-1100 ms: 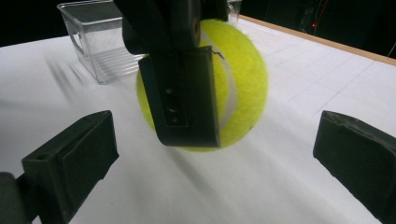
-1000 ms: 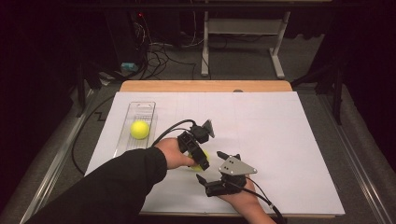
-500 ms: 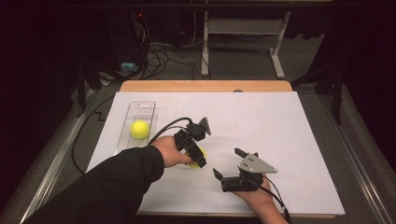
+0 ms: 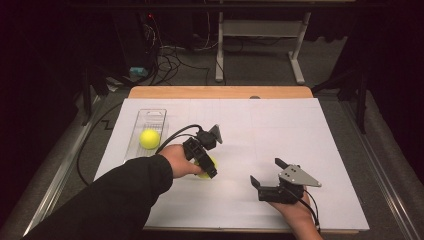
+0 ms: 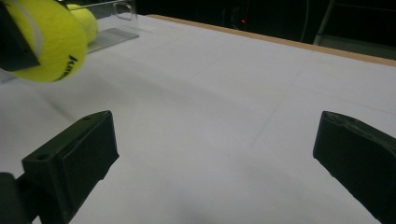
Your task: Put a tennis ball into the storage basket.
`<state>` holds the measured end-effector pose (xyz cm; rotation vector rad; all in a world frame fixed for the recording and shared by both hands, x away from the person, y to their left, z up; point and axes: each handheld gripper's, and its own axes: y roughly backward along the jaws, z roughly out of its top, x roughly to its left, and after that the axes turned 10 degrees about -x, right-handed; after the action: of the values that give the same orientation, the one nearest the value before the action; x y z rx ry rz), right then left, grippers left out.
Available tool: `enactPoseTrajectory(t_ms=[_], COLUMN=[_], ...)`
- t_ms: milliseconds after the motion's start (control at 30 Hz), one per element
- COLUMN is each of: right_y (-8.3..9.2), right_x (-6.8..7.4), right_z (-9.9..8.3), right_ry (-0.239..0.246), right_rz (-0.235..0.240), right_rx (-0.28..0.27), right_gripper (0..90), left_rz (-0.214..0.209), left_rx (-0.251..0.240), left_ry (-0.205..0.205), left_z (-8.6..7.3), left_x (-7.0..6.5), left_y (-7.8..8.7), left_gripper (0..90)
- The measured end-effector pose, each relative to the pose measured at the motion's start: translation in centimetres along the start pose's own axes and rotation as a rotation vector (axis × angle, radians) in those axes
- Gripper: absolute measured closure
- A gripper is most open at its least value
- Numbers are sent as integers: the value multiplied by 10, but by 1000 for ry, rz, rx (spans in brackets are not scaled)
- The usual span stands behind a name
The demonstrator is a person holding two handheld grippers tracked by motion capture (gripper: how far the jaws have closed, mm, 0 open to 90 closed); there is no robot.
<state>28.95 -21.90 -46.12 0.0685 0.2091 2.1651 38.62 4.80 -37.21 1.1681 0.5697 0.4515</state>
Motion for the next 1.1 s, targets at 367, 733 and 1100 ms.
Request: enactPoseTrajectory(t_ms=[367,733,1100], right_y=[22,37,35], right_x=[-27,-40,-40], right_z=[-8,-10,-8], right_ry=[-30,-60,-65], right_rz=[-87,-131,-128], right_rx=[-4,-21,-29], right_gripper=[0,0,0], left_rz=[25,34,42], left_rx=[5,2,5], left_ry=[21,39,61], left_z=[-8,-14,-20], left_x=[10,20,28], left_y=[6,11,21], left_gripper=[266,266,265])
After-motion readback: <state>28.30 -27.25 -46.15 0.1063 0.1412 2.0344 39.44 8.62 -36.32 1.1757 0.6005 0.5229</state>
